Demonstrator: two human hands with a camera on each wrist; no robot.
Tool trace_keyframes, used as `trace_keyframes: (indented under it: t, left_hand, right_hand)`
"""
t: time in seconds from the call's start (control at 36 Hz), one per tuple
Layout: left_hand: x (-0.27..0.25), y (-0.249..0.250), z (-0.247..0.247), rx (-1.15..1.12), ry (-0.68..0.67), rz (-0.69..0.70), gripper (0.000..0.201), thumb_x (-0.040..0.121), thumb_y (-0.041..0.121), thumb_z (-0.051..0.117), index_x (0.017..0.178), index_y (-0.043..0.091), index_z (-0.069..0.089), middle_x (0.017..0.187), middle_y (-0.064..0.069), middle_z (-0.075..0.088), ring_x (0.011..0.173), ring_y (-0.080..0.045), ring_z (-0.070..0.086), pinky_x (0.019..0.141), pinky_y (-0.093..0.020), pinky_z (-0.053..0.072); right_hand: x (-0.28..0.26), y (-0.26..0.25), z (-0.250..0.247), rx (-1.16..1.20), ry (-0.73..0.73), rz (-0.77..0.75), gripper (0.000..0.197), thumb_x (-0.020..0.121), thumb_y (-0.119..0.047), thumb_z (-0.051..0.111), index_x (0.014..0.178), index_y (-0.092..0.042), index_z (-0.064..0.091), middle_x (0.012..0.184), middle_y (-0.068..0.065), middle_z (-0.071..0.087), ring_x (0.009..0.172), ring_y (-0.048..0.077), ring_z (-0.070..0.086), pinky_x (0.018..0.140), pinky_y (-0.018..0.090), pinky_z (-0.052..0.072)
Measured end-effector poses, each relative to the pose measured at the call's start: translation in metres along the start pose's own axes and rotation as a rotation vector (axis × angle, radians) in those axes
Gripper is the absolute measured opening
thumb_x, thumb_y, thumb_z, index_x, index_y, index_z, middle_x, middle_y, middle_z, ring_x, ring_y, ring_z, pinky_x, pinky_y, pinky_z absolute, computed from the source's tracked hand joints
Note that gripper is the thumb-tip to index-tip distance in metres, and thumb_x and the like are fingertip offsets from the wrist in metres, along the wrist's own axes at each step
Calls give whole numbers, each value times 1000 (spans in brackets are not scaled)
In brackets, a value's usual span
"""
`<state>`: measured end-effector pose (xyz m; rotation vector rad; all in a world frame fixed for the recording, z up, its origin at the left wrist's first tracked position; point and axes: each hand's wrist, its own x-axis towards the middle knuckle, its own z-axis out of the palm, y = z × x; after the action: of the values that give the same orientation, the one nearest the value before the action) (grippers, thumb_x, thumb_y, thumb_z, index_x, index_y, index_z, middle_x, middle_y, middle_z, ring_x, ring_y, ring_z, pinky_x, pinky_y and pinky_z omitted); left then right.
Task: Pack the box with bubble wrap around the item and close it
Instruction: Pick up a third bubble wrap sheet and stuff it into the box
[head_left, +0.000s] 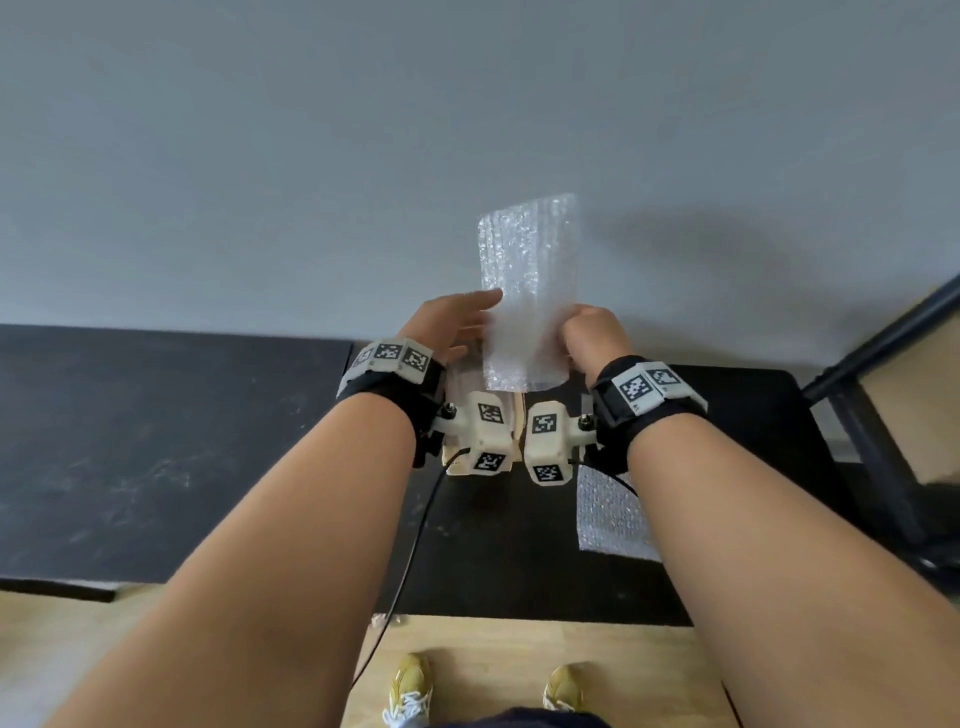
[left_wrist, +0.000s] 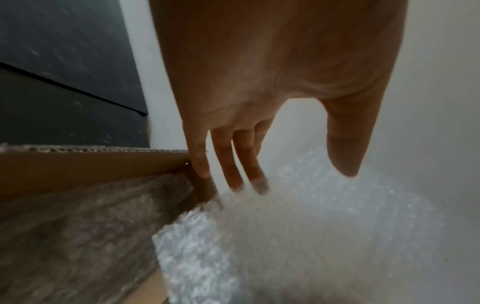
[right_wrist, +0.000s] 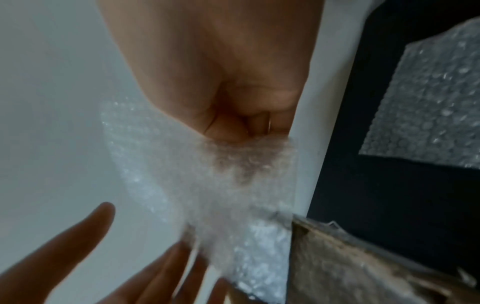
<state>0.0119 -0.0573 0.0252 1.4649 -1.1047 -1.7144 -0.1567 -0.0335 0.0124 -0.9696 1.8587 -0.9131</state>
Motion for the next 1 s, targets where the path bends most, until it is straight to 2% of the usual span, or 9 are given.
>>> trace_keyframes:
  t: [0.06,0.14,0.28,0.5,0.64,0.72,0.81,0.89,1.0]
  left_hand:
    - [1,0,5,-3,-6,39,27,84,24,74,105,14,60,93,-3,66,83,-17,63,77,-29,52]
    - [1,3,12,59,26,27,53,82,28,76,129,17,53,118,-6,61,107,-20,60,93,-33,51]
    - [-4,3,15,36,-77,-108,93,60,53,81,136,10,49,128,-11,60,118,-28,58,107,-44,42]
    - [-6,0,23,-52,46,70,24,85,11,71,107,2,69,90,-9,71,76,-24,69,65,-28,60]
    - [-4,-2,20,134,55,117,20,81,15,74,100,8,74,101,-13,74,94,-33,70,88,-43,57]
    - [-6,-2,22,170,29,91,24,79,19,77,99,5,74,103,-18,73,91,-33,71,88,-42,57]
    - [-2,-2,23,186,79,36,34,70,33,81,87,5,75,95,-19,74,89,-40,70,89,-45,55]
    - [4,1,23,237,148,-33,44,73,41,77,97,4,71,99,-14,74,93,-35,70,92,-45,54]
    - [7,2,22,329,173,-55,49,80,45,71,106,3,67,102,-11,71,95,-31,68,92,-44,53]
  right_hand:
    - [0,4,-4,-21,-38,9,47,81,6,33,103,-11,70,95,8,63,94,29,63,81,36,54]
    - [3,12,-9,18,-94,21,44,73,7,32,82,-16,69,90,15,66,97,39,65,89,54,54]
    - [-10,5,-17,129,-163,100,46,85,11,30,114,-1,64,86,13,62,84,28,61,95,50,52]
    - [-11,15,-28,22,-163,54,28,85,9,38,87,-6,62,92,17,61,88,28,59,95,51,51]
    - [-16,9,-39,308,-125,13,20,89,-18,52,103,-11,65,98,8,69,92,26,67,89,39,54]
    - [-12,5,-45,267,-88,-36,7,84,-15,61,77,-17,60,83,4,68,79,23,67,80,39,54]
    - [-9,4,-47,157,-58,-66,29,78,-19,64,60,-23,42,82,8,59,78,24,61,74,41,53]
    - [-12,7,-47,225,-97,-85,10,81,-11,58,74,-17,58,90,12,62,83,27,63,72,39,53]
    - [-13,10,-43,372,-122,-43,24,90,-1,55,105,-11,70,100,7,71,92,26,66,78,37,55]
